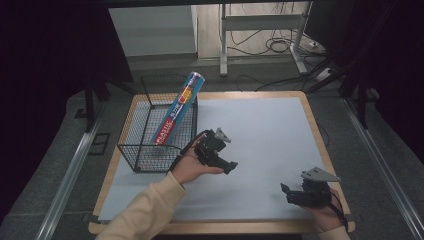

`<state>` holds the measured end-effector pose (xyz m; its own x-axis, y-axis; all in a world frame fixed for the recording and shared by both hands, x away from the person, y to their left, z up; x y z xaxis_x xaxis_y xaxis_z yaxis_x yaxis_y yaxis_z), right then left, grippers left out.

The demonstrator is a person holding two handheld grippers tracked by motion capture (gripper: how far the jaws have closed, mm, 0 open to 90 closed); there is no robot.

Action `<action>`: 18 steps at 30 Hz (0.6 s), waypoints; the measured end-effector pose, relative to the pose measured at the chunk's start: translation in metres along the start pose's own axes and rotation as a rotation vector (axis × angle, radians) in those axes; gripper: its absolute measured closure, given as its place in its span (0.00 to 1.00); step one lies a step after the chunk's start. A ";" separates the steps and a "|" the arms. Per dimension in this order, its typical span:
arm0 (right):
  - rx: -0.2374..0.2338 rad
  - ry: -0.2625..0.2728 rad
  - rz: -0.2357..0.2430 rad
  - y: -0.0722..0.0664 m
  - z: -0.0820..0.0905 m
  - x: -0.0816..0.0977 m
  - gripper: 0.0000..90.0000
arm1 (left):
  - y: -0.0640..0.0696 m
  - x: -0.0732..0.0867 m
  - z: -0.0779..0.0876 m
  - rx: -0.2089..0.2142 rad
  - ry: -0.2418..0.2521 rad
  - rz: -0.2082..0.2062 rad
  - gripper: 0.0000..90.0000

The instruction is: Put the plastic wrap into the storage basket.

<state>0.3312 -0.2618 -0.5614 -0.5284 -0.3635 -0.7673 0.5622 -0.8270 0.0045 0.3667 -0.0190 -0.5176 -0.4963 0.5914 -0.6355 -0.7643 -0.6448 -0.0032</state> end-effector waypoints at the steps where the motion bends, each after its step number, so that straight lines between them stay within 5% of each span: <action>1: 0.000 0.001 0.000 0.000 0.000 0.000 0.15 | 0.002 0.005 -0.003 0.001 -0.002 0.008 0.18; 9: 0.003 0.002 0.002 0.000 -0.001 0.000 0.15 | 0.003 0.032 -0.015 0.014 -0.009 0.047 0.18; 18: 0.003 0.015 0.010 0.000 0.000 -0.002 0.15 | 0.008 0.035 -0.013 0.007 -0.004 0.029 0.19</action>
<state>0.3320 -0.2612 -0.5595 -0.5130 -0.3651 -0.7769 0.5656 -0.8245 0.0140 0.3484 -0.0103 -0.5495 -0.5197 0.5746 -0.6322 -0.7525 -0.6583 0.0202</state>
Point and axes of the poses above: each handheld gripper's, and its own axes: z roughly backward along the jaws, x roughly out of its underside, y roughly to its right, the point moved 9 cm from there along -z, roughly forward along the jaws, and after that the axes turned 6 degrees about -x, right-handed, at the moved point
